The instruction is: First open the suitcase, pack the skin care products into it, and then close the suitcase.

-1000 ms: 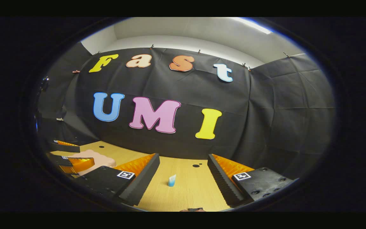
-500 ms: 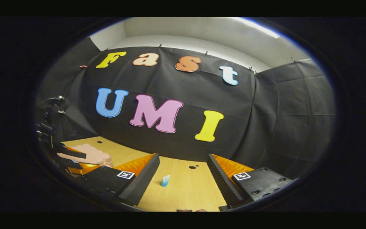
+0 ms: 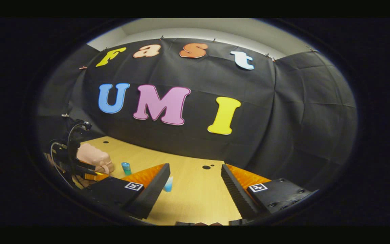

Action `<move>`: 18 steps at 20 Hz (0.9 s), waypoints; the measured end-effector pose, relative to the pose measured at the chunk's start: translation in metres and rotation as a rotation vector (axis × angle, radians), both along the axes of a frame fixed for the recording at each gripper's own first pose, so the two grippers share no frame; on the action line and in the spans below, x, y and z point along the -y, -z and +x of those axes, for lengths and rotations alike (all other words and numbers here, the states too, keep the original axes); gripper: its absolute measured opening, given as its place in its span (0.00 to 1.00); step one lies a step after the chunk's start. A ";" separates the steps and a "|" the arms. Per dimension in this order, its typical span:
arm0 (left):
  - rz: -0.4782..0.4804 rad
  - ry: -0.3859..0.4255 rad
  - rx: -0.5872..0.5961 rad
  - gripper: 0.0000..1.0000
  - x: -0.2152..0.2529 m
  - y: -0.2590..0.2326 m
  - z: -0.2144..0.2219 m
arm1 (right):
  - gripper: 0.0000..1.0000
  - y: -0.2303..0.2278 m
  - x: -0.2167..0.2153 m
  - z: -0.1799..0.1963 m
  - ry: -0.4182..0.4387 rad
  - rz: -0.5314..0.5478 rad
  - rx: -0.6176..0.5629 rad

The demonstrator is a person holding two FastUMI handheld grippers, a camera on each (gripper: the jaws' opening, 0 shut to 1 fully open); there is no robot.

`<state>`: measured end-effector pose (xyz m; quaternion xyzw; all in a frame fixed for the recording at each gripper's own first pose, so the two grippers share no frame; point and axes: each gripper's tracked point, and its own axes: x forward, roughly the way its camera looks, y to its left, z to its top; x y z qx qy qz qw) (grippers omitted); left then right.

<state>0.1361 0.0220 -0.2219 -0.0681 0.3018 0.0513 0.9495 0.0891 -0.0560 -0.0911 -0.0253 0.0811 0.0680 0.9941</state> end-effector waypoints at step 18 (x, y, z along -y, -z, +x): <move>-0.012 -0.009 -0.199 0.16 -0.014 0.048 0.021 | 0.92 0.065 0.020 0.049 -0.050 0.112 -0.137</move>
